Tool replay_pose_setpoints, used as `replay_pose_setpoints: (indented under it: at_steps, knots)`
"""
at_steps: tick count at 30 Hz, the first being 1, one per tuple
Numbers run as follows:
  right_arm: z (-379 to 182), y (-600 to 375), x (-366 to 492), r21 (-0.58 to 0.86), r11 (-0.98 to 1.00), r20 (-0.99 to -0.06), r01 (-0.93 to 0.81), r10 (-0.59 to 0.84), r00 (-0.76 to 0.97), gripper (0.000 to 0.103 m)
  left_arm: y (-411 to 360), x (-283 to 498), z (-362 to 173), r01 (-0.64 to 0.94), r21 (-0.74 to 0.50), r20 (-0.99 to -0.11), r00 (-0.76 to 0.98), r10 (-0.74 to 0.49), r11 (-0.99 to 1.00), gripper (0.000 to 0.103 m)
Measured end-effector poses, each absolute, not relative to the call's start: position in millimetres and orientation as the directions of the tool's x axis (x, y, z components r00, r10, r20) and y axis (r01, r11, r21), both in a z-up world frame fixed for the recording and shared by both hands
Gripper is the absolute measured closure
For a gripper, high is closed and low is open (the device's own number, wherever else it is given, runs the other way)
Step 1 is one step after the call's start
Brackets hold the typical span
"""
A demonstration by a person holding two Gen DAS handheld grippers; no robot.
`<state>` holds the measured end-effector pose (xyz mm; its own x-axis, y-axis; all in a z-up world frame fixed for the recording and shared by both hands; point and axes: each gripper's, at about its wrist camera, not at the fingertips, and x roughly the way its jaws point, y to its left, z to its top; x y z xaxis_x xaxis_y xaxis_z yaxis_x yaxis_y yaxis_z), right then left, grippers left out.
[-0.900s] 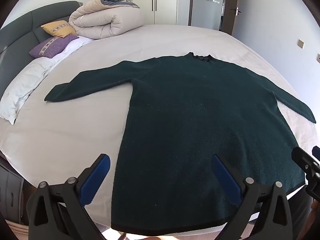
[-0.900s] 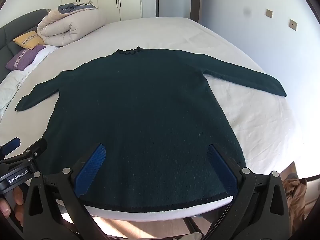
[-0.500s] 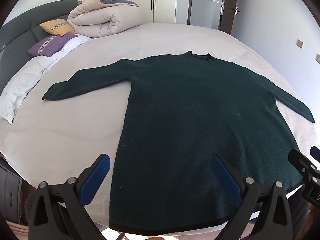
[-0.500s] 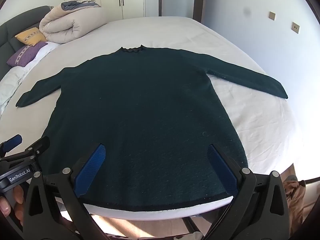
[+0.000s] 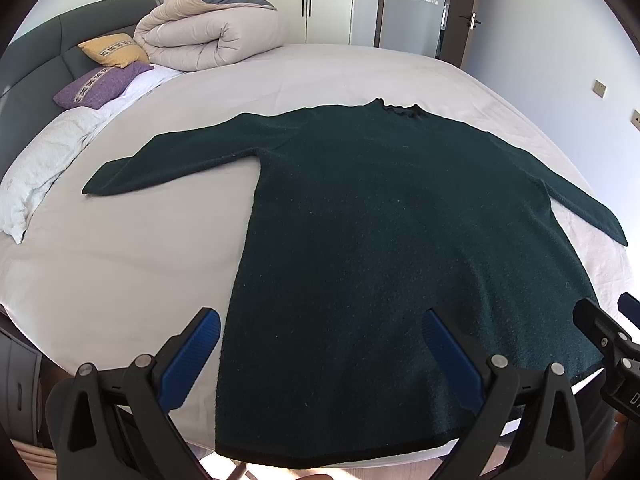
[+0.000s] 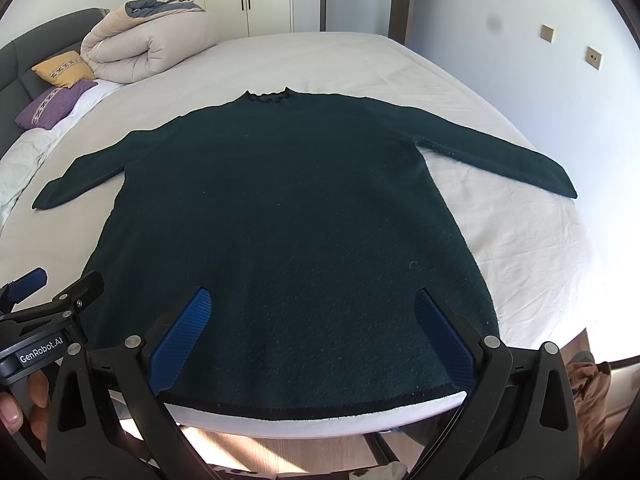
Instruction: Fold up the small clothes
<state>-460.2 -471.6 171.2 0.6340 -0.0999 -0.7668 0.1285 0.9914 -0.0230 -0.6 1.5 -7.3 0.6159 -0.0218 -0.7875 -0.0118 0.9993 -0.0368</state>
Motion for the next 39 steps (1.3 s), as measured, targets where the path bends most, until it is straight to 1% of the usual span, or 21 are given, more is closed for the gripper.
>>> replay_pose_setpoints:
  at_steps: [39]
  knots:
    - [170.0,-473.6,-464.9,-0.031,0.992,-0.767,0.125,-0.104,0.633,0.000,-2.0,-4.2,-9.1,-0.010,-0.042,-0.788,0.615,-0.027,0.999,0.000]
